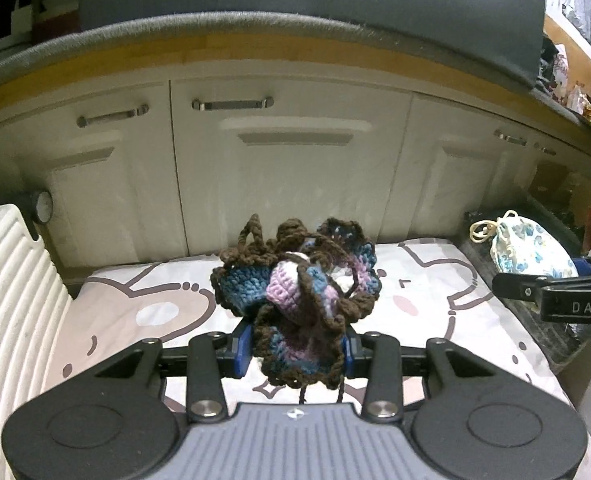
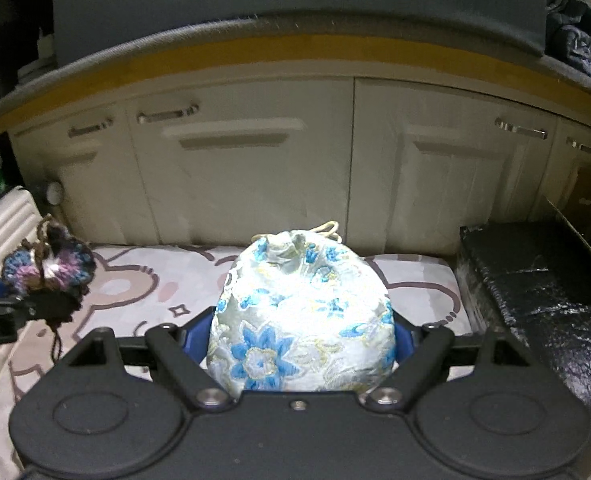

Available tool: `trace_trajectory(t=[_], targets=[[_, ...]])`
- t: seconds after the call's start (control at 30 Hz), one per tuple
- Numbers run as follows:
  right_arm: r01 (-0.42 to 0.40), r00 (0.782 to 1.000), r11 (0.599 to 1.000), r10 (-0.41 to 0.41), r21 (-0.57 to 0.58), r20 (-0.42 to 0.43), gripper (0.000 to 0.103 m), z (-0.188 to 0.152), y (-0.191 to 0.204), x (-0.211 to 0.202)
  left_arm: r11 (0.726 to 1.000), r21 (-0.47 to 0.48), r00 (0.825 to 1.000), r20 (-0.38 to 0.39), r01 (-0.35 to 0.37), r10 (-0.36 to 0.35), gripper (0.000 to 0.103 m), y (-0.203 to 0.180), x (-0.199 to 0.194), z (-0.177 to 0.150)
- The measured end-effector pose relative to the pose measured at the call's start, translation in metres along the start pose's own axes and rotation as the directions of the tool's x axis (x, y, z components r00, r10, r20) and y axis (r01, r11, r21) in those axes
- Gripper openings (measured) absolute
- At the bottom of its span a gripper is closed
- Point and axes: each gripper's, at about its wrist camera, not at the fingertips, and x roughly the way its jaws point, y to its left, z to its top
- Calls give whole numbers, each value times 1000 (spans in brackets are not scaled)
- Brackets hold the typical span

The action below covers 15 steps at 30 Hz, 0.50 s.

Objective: Organize objects
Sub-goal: 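Carry the crochet pouch with the left gripper while the right gripper carries the satin pouch to the box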

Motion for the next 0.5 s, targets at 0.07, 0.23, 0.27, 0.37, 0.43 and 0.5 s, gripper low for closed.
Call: trace_trajectory(t=[0.07,0.23,0.27,0.37,0.43,0.5], targets=[[-13,1000,1000,13,7,7,85,-2,4,-12,1000,-7,1000,3,3,-3,42,-2,-9,-1],[-29,999,1000,29,-5,20,85,-6,16,-36,1000,-14,1000,7,4,-4,42,-8,-32,-6],[-32,999,999,32,-8,19,85,-7,18,-40,1000,-18,1000,6,7,-7,42,-8,-36,-7],[-38,999,999,39,-20,16,85,-11,25,-50,1000,-25,1000,9,11,-11,42,-10,-47,-11],[-41,999,999,41,-24,16,85,-13,29,-55,1000,-28,1000,19,15,-14,42,-10,-55,-13],[-46,999,999,47,-24,15,85,-14,31,-59,999,-35,999,25,20,-20,42,-10,-62,-14]])
